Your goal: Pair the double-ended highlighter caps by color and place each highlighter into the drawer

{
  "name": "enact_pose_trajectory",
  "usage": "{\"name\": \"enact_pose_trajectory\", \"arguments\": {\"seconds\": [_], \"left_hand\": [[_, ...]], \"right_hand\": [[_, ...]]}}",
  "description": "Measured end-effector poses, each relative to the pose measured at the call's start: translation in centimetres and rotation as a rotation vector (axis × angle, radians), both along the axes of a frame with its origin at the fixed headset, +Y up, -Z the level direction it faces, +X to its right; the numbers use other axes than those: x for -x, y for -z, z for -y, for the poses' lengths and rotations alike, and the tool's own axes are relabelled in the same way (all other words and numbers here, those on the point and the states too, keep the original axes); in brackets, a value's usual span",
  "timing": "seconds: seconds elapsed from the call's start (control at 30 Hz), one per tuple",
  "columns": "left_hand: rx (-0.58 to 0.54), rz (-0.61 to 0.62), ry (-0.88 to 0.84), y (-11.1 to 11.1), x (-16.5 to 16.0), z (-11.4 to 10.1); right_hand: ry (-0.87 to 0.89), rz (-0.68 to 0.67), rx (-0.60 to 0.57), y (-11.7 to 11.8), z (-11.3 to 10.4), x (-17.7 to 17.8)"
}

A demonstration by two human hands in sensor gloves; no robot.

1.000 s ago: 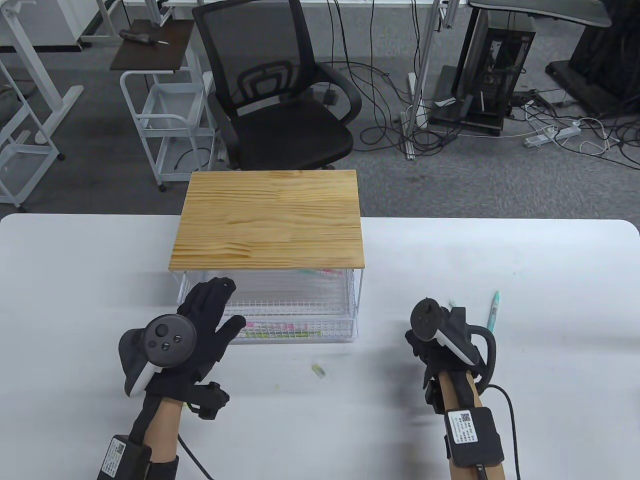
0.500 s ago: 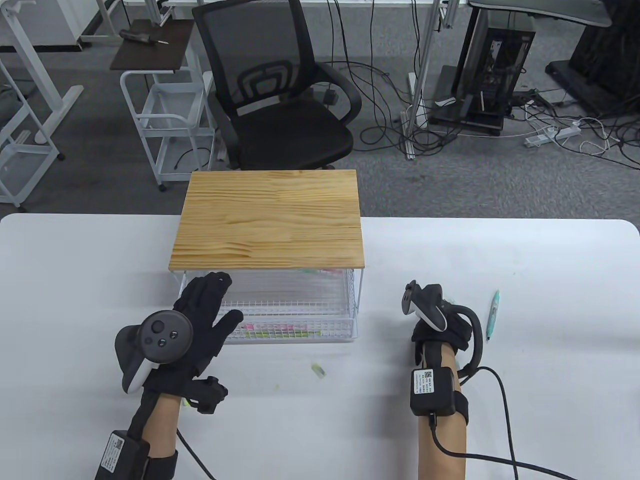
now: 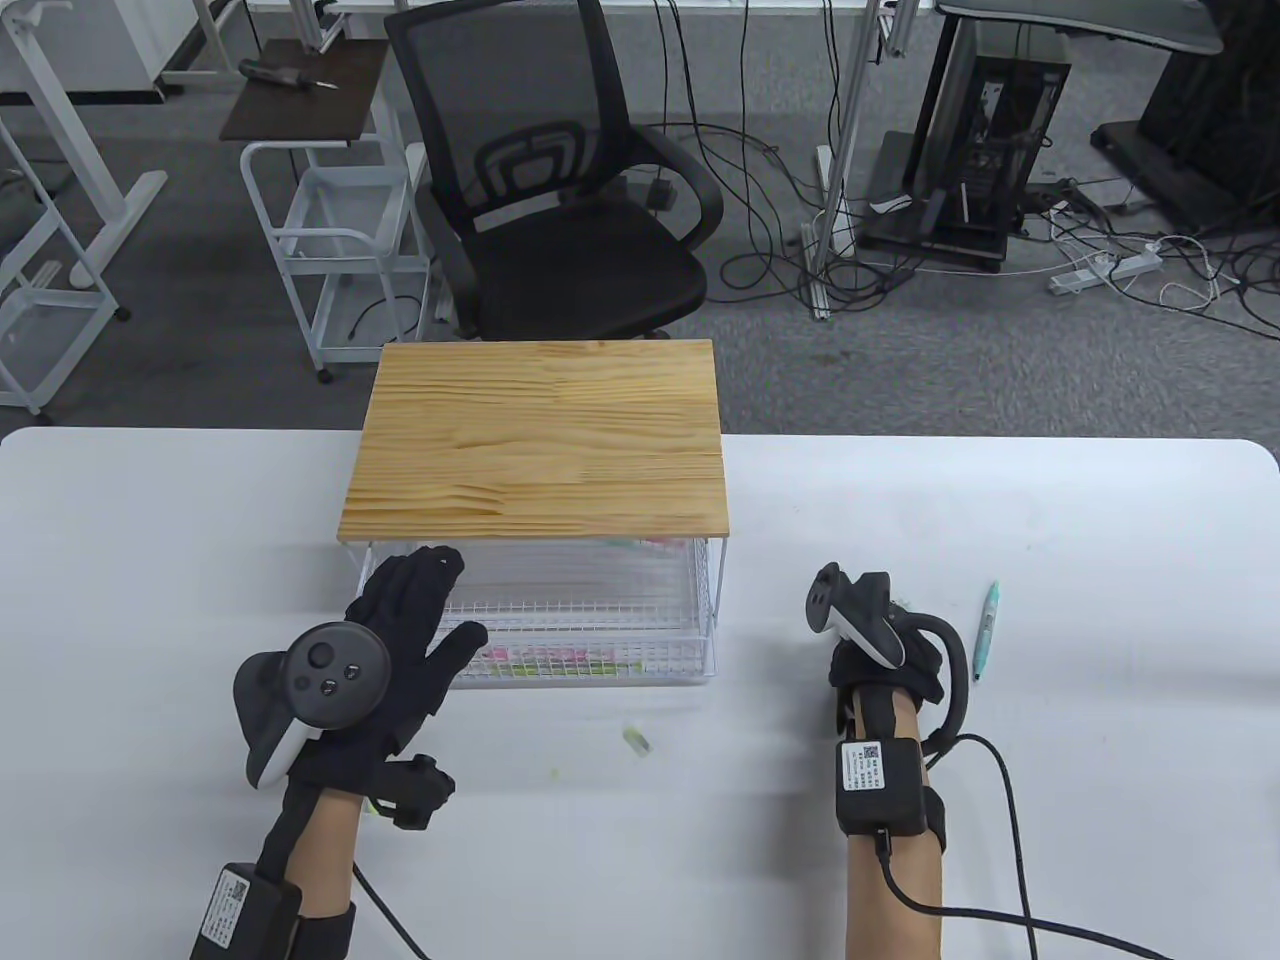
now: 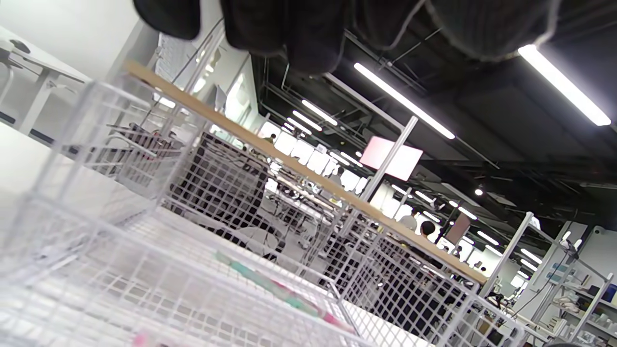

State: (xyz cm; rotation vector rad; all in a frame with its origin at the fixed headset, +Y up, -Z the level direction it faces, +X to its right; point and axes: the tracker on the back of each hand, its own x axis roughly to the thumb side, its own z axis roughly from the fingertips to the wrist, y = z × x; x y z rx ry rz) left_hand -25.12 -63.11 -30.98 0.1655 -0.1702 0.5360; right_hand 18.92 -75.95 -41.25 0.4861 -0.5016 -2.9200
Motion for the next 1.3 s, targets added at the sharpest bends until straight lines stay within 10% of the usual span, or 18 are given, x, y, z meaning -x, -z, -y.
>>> {"name": "enact_pose_trajectory", "arguments": {"seconds": [0.53, 0.73, 0.97, 1.3], "left_hand": [[0.099, -0.204, 0.311, -1.3, -0.8, 0.2], [0.303, -0.442, 0.534, -2.0, 1.4, 4.9], [0.788, -0.544, 0.500, -1.6, 5.0, 11.1], [0.883, -0.524, 0.413, -1.3, 5.9, 13.6]], "right_hand": [[0.234, -0.430, -0.430, -11.5, -11.6, 7.6], [0.238, -0.524, -0.439, -13.9, -11.0, 10.1], [0.218, -0.574, -0.418, -14.2, -8.7, 11.3], [0.212, -0.569, -0.387, -14.0, -7.7, 11.1]]}}
